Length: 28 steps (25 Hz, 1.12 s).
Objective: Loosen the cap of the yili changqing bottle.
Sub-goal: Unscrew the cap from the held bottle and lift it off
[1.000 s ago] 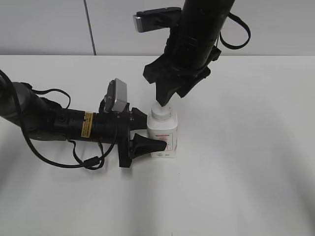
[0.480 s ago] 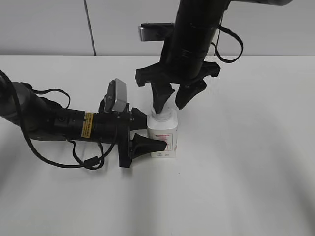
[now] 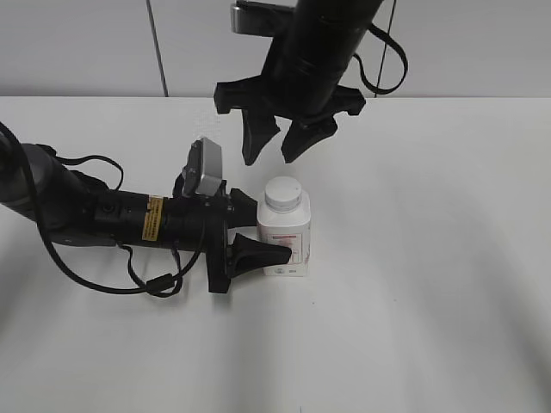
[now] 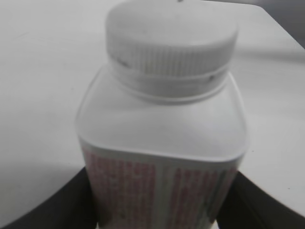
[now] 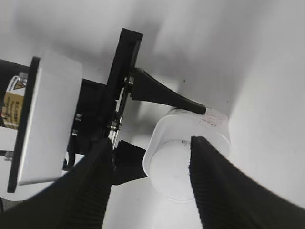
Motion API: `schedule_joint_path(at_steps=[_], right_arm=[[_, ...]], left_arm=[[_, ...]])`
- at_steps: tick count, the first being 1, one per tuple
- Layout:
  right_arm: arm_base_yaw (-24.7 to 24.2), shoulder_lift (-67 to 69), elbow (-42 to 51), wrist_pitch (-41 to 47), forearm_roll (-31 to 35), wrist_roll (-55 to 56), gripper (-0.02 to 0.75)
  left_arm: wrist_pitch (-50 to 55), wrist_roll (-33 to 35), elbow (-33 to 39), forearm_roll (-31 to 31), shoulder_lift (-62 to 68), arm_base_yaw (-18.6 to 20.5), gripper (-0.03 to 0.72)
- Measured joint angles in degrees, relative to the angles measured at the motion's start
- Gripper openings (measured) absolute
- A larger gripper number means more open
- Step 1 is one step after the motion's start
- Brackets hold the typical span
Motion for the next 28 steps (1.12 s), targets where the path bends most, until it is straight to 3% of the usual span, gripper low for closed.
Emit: schedule_joint_path(at_steps=[3, 10, 28], right_arm=[[0.0, 0.0, 0.0, 2.0, -1.3, 3.6, 0.421], [0.0, 0.0, -0.1, 5.6, -3.6, 9.0, 0.505], [0.0, 2.2, -0.3, 6.6, -3.0, 11.2, 0.514]], left_arm=[[0.0, 0.0, 0.0, 0.0, 0.0, 0.0, 0.418], [0.0, 0.0, 0.0, 0.0, 0.0, 0.0, 0.418], [0.1, 0.0, 0.0, 0.0, 0.0, 0.0, 0.417]])
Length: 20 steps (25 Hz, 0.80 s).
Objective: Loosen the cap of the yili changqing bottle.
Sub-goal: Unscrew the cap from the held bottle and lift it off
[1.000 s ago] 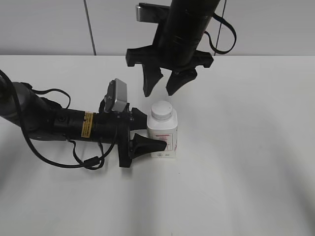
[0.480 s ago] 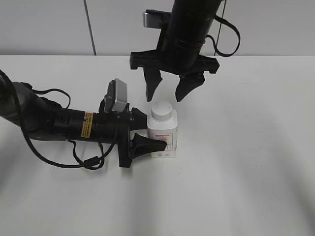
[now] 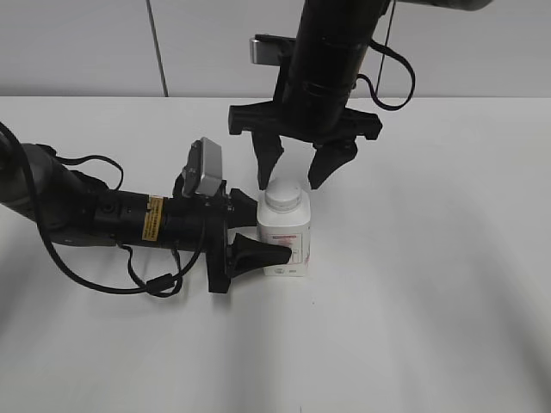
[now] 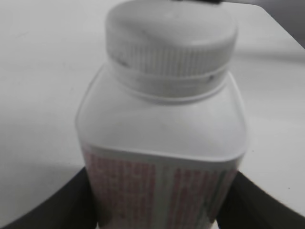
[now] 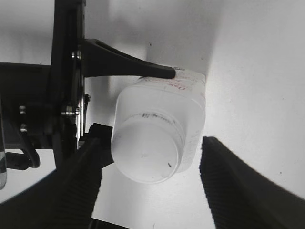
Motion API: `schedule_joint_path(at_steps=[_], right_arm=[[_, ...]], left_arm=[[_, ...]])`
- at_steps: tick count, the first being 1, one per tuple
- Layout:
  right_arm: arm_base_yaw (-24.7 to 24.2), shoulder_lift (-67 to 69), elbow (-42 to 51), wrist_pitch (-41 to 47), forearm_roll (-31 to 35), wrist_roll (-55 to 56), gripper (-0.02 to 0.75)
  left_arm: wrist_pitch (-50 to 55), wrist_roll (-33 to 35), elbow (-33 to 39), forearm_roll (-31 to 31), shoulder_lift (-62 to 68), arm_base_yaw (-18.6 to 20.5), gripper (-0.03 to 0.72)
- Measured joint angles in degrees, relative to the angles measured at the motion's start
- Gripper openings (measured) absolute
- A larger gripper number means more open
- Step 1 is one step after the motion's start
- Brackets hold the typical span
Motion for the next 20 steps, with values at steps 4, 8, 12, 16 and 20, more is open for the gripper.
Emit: schedule_joint_path(at_steps=[4, 8, 12, 16, 20], right_arm=[[0.0, 0.6, 0.0, 0.2, 0.0, 0.0, 0.514], [0.0, 0.6, 0.0, 0.2, -0.2, 0.0, 0.514], [0.4, 0.6, 0.0, 0.2, -0.7, 0.0, 0.514], [1.9, 0.6, 0.0, -0.2, -2.8, -0.1, 0.514], [2.3, 0.6, 0.0, -0.2, -4.8, -0.1, 0.514]], left_arm=[[0.0, 0.0, 0.0, 0.0, 0.0, 0.0, 0.417], [0.0, 0.0, 0.0, 0.0, 0.0, 0.0, 0.417], [0.0, 0.0, 0.0, 0.0, 0.0, 0.0, 0.417], [0.1, 0.0, 0.0, 0.0, 0.0, 0.0, 0.416], [0.1, 0.0, 0.0, 0.0, 0.0, 0.0, 0.416]])
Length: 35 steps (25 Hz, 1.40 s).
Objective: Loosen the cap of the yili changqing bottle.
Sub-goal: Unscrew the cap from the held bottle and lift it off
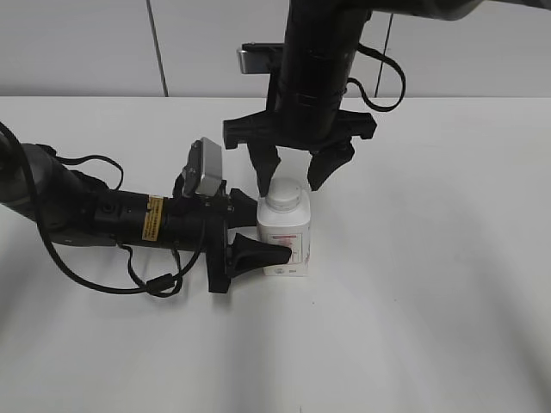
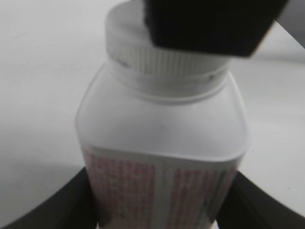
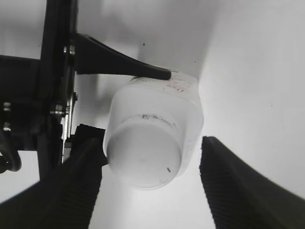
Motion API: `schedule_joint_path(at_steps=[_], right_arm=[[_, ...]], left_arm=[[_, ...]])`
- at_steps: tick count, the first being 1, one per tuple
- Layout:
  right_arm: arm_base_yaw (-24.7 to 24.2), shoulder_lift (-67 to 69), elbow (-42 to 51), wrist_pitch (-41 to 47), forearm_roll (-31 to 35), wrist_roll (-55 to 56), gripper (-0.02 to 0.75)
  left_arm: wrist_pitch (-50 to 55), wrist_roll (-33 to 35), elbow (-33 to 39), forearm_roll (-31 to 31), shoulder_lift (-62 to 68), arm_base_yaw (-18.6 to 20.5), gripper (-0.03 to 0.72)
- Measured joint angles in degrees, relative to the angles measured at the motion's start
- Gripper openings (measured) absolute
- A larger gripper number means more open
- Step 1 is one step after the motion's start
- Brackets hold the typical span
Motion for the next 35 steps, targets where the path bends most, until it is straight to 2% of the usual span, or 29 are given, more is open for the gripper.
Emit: schedule_joint_path(at_steps=[18, 24, 29, 33, 35], right_arm=[[0.0, 1.2, 0.0, -0.2, 0.6, -0.5, 0.507], [0.0, 1.2, 0.0, 0.5, 0.8, -0.6, 0.396], [0.0, 1.2, 0.0, 0.5, 0.8, -1.7, 0.396], [0.0, 1.2, 0.0, 0.5, 0.8, -7.4, 0.396], [0.0, 1.2, 0.0, 0.5, 0.8, -13.9, 0.396]], left_arm=[[0.0, 0.0, 0.0, 0.0, 0.0, 0.0, 0.415], [0.0, 0.0, 0.0, 0.0, 0.0, 0.0, 0.415], [0.0, 0.0, 0.0, 0.0, 0.0, 0.0, 0.415], [0.0, 0.0, 0.0, 0.0, 0.0, 0.0, 0.415], [0.0, 0.0, 0.0, 0.0, 0.0, 0.0, 0.415]])
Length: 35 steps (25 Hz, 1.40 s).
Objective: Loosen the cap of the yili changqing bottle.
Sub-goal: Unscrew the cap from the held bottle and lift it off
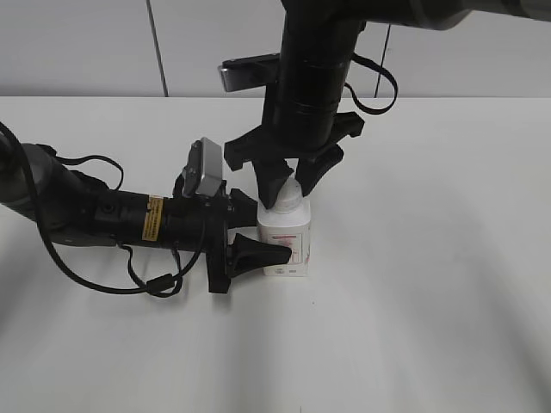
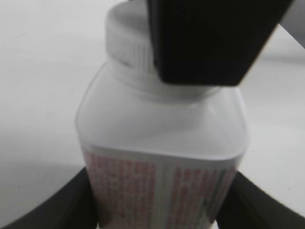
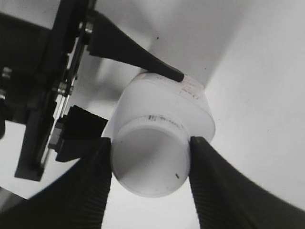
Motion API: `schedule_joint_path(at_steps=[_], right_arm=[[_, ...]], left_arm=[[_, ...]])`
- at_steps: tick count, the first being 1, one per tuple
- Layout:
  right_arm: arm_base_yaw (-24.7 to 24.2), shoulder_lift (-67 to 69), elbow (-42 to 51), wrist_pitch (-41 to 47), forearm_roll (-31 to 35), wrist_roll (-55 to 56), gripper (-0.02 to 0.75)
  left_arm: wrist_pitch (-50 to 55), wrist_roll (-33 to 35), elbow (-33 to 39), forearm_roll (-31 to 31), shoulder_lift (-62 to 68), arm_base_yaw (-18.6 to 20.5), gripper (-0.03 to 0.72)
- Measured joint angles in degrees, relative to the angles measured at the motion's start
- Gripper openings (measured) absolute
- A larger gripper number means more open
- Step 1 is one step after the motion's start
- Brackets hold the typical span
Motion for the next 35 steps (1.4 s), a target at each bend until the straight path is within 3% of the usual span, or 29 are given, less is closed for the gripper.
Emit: schedule_joint_path(at_steps=[11, 14, 23, 29, 35], right_arm=[[0.0, 0.0, -0.1, -0.1, -0.1, -54.8, 0.395], [0.0, 0.0, -0.1, -0.4, -0.1, -62.0, 0.395], [0.0, 0.0, -0.1, -0.8, 0.1, -63.1, 0.397], [0.0, -0.2, -0.1, -0.1, 0.3, -57.1, 0.497], [0.0, -3.1, -0.1, 0.3, 0.4, -51.0, 0.514]], left_arm=[[0.2, 0.1, 0.0, 0.0, 0.0, 0.0, 0.359], [0.2, 0.2, 0.0, 0.1, 0.0, 0.0, 0.351], [0.2, 0.2, 0.0, 0.1, 0.0, 0.0, 0.348], [0.3, 0.2, 0.0, 0.1, 0.0, 0.0, 0.344], [0.3, 0.2, 0.0, 0.1, 0.0, 0.0, 0.343]])
